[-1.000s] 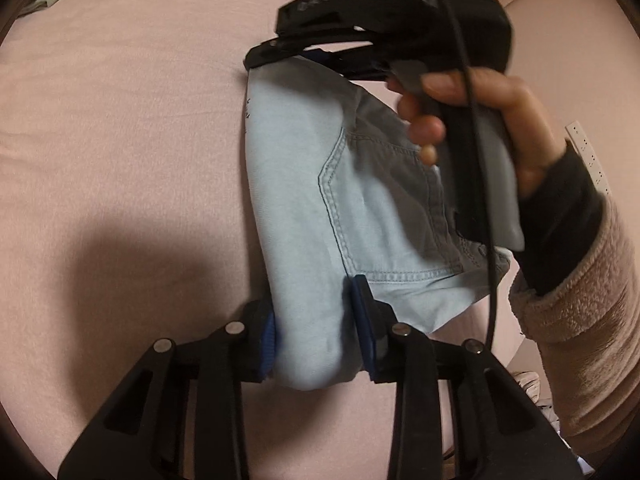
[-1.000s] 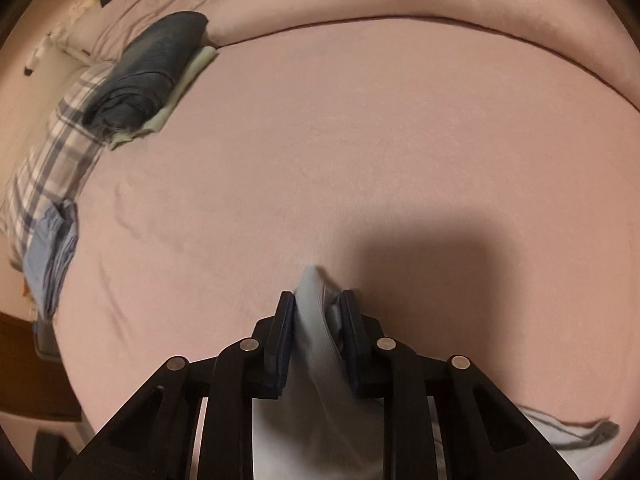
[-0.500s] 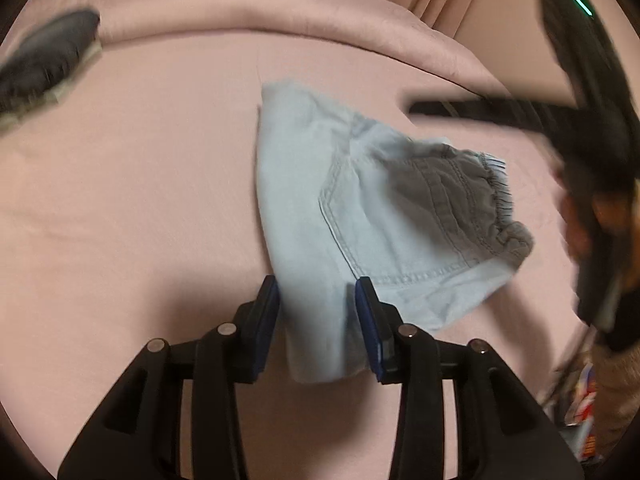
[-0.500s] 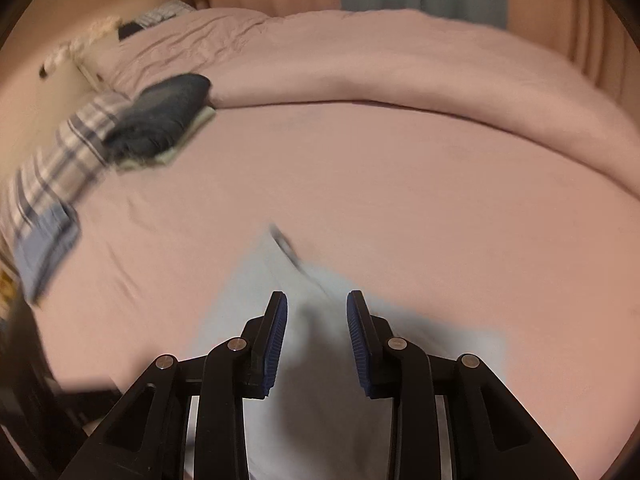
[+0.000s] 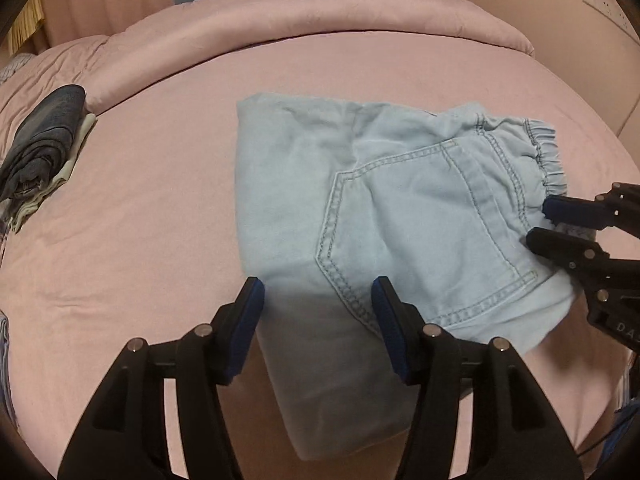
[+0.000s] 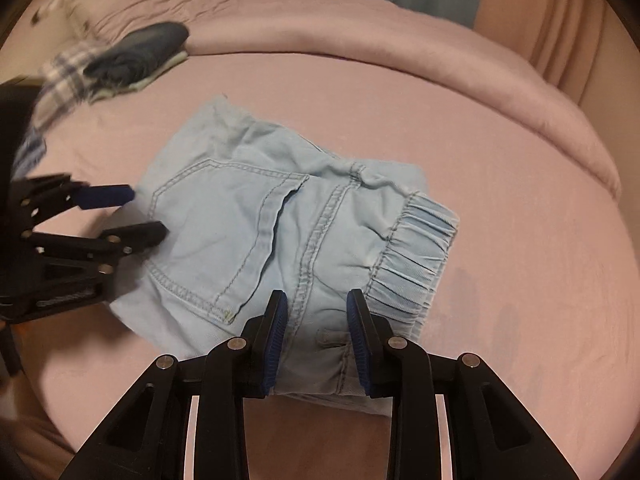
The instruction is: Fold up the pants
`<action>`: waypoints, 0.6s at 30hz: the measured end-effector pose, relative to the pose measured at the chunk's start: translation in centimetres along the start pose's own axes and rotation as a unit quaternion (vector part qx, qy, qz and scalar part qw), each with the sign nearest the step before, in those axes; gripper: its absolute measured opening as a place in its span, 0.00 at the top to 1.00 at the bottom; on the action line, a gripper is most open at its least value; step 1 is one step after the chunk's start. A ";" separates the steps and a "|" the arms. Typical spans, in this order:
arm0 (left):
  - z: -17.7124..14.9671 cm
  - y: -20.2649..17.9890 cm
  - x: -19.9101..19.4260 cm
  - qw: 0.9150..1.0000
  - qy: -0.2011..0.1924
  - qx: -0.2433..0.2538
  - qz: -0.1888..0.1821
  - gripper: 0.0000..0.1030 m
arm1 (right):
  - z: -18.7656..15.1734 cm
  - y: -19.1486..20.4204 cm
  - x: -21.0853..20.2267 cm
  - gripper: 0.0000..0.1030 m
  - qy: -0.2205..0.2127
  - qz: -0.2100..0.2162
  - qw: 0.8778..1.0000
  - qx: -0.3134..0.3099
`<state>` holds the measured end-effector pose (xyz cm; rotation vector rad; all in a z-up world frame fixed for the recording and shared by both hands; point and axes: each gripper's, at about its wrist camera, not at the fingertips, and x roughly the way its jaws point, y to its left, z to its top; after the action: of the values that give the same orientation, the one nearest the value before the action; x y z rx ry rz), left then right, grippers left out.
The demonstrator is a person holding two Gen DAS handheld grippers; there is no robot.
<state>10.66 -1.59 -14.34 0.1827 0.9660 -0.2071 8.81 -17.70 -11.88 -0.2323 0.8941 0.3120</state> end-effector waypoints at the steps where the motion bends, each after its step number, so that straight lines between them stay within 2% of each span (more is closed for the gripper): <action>1: 0.3 0.1 -0.1 1.000 0.001 -0.002 -0.001 0.44 | 0.2 -0.1 0.2 0.68 0.001 0.002 1.000 0.005; 3: 0.3 0.5 -0.6 1.000 0.002 -0.009 -0.004 0.44 | 0.5 -0.8 0.1 0.66 0.001 0.020 1.000 0.023; 5: -0.1 0.4 -1.6 1.000 -0.003 -0.014 -0.005 0.41 | 0.8 -2.0 -0.6 0.65 -0.008 0.058 0.996 0.064; 8: -0.2 0.9 -2.1 1.000 -0.009 -0.022 0.004 0.36 | 0.6 -4.2 -1.9 0.55 -0.030 0.111 0.985 0.128; 11: -0.5 1.4 -2.9 0.999 -0.018 -0.028 0.010 0.35 | -0.2 -6.1 -2.9 0.46 -0.052 0.124 0.976 0.174; 14: -0.8 1.7 -3.4 0.999 -0.025 -0.034 0.021 0.27 | -1.2 -8.4 -3.5 0.38 -0.065 0.139 0.962 0.224; 18: -0.7 2.4 -3.8 0.998 -0.029 -0.051 0.023 0.18 | -2.5 -10.7 -2.3 0.30 -0.061 0.165 0.941 0.288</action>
<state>8.60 1.25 -11.44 0.1044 0.9123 -0.1207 9.46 -28.84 -10.81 0.4799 0.8639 0.3570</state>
